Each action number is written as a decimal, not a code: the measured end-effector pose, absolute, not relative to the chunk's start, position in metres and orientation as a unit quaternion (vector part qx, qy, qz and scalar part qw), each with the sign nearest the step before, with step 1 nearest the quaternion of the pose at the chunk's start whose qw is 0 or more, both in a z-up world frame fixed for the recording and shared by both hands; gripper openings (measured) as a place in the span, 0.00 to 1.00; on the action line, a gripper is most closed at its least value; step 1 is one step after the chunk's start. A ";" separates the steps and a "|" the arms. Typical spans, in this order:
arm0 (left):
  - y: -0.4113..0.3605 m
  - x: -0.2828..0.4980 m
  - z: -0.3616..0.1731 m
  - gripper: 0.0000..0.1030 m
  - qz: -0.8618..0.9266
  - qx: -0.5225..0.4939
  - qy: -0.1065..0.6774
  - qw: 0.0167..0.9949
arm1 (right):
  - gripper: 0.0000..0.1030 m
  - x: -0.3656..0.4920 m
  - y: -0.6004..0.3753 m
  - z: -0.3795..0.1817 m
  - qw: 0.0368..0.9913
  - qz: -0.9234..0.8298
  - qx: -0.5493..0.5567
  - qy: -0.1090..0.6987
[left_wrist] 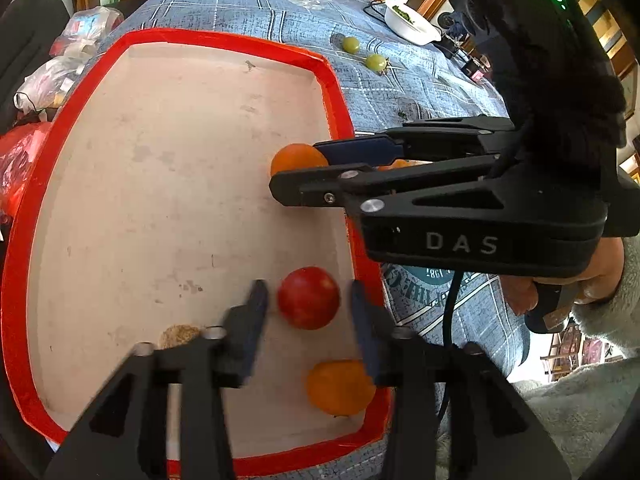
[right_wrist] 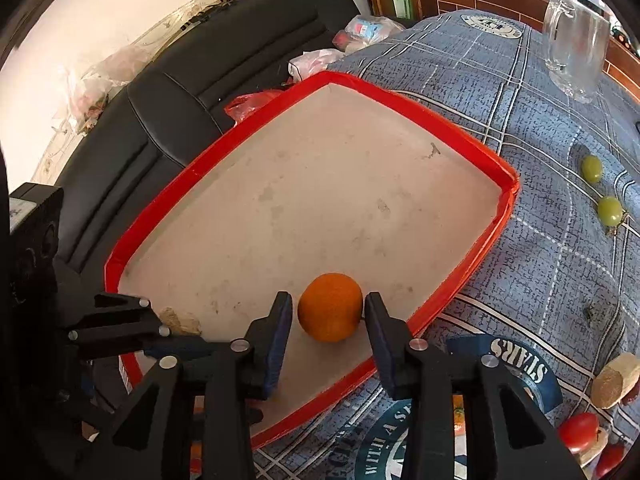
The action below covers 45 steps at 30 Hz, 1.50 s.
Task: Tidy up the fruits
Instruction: 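Open left tool releasing the tomato while right tool releases the orange in the tray, then withdraw both open tools from the tray toward the fruit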
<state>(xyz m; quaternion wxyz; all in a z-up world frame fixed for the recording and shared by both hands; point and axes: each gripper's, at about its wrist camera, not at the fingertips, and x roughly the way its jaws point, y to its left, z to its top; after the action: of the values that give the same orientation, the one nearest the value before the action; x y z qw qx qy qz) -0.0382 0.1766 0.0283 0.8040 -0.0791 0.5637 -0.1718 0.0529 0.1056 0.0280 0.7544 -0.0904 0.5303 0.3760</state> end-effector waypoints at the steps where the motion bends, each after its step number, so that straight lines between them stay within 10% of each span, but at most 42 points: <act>1: 0.177 -0.039 0.029 0.51 -0.171 -0.081 0.562 0.805 | 0.41 0.052 0.103 0.030 0.755 0.376 -0.088 0.530; 45: 0.062 -0.021 0.069 0.55 -0.263 -0.036 0.522 0.810 | 0.59 -0.032 -0.140 0.070 0.834 0.193 0.079 0.511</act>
<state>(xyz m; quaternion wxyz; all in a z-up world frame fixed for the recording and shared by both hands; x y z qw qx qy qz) -0.0214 0.0622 0.0688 0.8102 -0.0364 0.5224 -0.2632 -0.0319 -0.1397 0.0698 0.8340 0.0795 0.5108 0.1930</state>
